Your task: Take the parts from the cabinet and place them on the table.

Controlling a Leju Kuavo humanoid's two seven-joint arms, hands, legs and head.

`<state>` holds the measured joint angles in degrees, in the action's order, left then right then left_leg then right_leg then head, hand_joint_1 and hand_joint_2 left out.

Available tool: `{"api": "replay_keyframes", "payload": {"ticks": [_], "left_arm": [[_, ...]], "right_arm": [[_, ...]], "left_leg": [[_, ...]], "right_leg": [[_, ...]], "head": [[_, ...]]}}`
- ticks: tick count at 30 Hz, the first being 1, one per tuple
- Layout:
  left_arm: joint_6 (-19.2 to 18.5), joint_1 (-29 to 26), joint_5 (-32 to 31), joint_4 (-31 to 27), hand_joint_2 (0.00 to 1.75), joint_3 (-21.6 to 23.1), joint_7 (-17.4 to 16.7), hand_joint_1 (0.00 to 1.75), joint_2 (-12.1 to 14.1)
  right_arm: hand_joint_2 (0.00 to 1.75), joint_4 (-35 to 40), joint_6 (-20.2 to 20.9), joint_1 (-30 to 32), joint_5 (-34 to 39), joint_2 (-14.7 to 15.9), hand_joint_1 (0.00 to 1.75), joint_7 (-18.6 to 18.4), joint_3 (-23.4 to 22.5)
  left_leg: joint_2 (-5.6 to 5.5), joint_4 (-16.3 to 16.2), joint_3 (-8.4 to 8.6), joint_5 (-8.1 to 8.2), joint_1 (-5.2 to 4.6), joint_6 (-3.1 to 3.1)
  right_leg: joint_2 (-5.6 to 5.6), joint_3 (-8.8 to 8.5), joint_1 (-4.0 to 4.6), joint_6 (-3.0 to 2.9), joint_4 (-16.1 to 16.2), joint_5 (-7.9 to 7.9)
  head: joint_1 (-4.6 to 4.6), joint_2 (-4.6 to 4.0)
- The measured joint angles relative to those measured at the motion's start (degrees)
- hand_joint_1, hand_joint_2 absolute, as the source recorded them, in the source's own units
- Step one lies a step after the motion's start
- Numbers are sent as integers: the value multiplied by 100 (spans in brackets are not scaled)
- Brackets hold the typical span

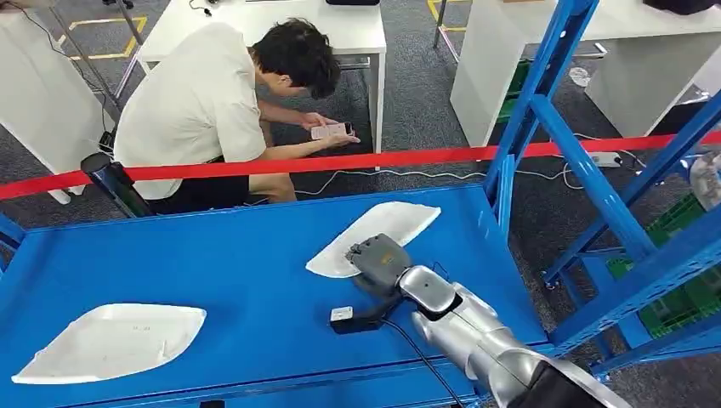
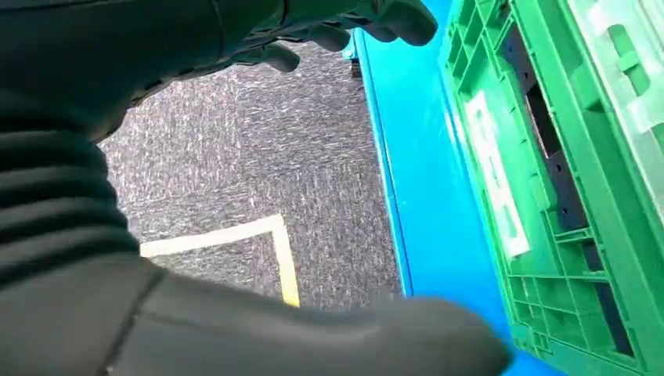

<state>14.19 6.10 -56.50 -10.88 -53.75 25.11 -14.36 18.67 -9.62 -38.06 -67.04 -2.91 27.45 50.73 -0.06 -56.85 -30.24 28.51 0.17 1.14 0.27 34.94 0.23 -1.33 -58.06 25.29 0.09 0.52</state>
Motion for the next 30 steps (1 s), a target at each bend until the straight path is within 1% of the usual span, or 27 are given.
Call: {"api": "replay_keyframes", "payload": {"ticks": [6, 9, 15, 18, 20, 21, 27, 30], "left_arm": [[-57, 11, -155, -7, 175, 63, 221, 0, 30], [-81, 22, -162, -7, 175, 98, 287, 0, 48], [-61, 48, -136, -9, 175, 111, 313, 0, 76], [57, 53, -149, -9, 175, 111, 221, 0, 76], [114, 54, -166, -9, 175, 111, 127, 0, 76], [122, 53, -162, -9, 175, 111, 107, 0, 76], [124, 59, -123, -9, 175, 111, 90, 0, 76], [140, 57, -127, -9, 175, 111, -39, 0, 81]], "right_arm": [[175, 0, 4, -55, 44, 2, 175, -158, -9], [175, 2, 13, -123, 90, 7, 175, -166, -37], [175, 35, -46, -142, 123, 24, 175, -217, -79], [175, 81, -221, -159, 206, 48, 175, -346, -123], [175, 190, -486, -182, 302, 132, 175, -483, -214], [175, 290, -588, -193, 350, 223, 175, -527, -301], [175, 813, -691, -216, 437, 704, 175, -503, -802], [175, 1090, -857, -285, 618, 1016, 175, -450, -1064]], "left_leg": [[1, 0, -1, 0, 0, 0], [1, 0, -1, 0, 0, 0], [0, -1, -2, 0, 0, 0], [-1, -1, -4, 0, 0, 0], [-5, -1, -5, 0, 0, -1], [-8, -2, -6, 1, -1, -1], [-8, -7, -7, 7, -9, -11], [-21, -10, -13, 8, -11, -14]], "right_leg": [[0, 0, -1, 0, 0, 0], [0, 0, -1, 0, 0, 0], [0, 1, 0, 0, 0, 0], [0, 3, 0, 1, 0, 1], [0, 3, -1, 3, 0, 2], [-2, 3, -2, 3, 0, 2], [-1, 3, -12, 7, 0, 1], [-10, 2, -13, 13, 1, 5]], "head": [[2, 0], [0, 0], [0, 0], [0, 0], [0, 0], [0, 0], [0, 0], [0, 0]]}}
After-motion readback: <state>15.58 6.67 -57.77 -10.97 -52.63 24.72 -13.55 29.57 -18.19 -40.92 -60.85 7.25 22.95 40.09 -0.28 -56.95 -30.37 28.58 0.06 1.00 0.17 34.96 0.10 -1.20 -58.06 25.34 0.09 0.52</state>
